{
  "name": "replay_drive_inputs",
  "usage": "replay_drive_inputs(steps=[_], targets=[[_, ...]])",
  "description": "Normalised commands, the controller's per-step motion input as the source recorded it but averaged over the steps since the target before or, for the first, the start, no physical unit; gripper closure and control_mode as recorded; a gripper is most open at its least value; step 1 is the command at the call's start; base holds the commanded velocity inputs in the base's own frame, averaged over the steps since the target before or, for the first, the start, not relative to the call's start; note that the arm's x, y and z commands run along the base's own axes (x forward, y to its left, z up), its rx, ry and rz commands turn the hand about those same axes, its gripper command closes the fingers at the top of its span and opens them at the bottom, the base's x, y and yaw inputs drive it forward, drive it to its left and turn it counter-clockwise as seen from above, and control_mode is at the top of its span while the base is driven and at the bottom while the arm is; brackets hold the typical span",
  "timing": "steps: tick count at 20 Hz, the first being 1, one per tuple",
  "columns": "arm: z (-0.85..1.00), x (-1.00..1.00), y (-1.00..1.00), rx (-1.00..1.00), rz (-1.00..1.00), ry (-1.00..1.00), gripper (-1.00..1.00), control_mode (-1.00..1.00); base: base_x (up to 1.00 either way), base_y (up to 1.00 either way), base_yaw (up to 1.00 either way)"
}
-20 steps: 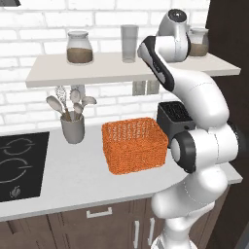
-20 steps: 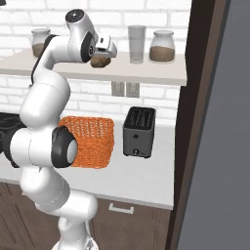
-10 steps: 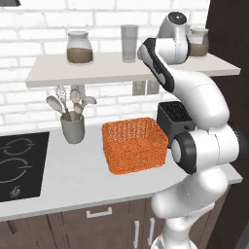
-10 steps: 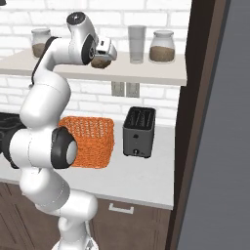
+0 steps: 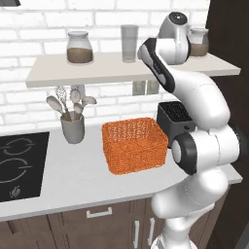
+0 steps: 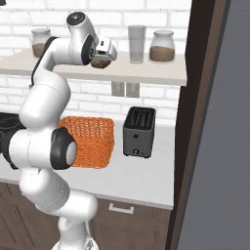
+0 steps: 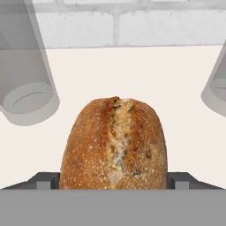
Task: Open the cabinet, pick up the bread from the cabinet and place it in the basket. Then move the basket to the dining counter.
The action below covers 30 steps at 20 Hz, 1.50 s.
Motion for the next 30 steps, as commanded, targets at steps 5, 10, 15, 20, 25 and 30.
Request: replay_drive_inputs(steps=[5, 10, 15, 20, 25, 30], targets=[[0.0, -0.8, 0.01, 0.0, -0.02, -0.02, 1.0, -1.0, 0.0, 0.0, 0.0], [0.17, -1.0, 0.19, 0.0, 0.0, -0.06, 1.0, -1.0, 0.0, 0.0, 0.0], [0.24, -1.0, 0.28, 0.04, 0.0, -0.06, 1.0, -1.0, 0.0, 0.0, 0.0], [0.08, -1.0, 0.37, 0.07, 0.0, -0.09, 1.0, -1.0, 0.0, 0.0, 0.0], [-0.01, -1.0, 0.39, 0.02, 0.0, -0.09, 1.0, -1.0, 0.0, 0.0, 0.0], [-0.27, -1.0, 0.36, 0.0, 0.0, -0.03, 1.0, -1.0, 0.0, 0.0, 0.0]])
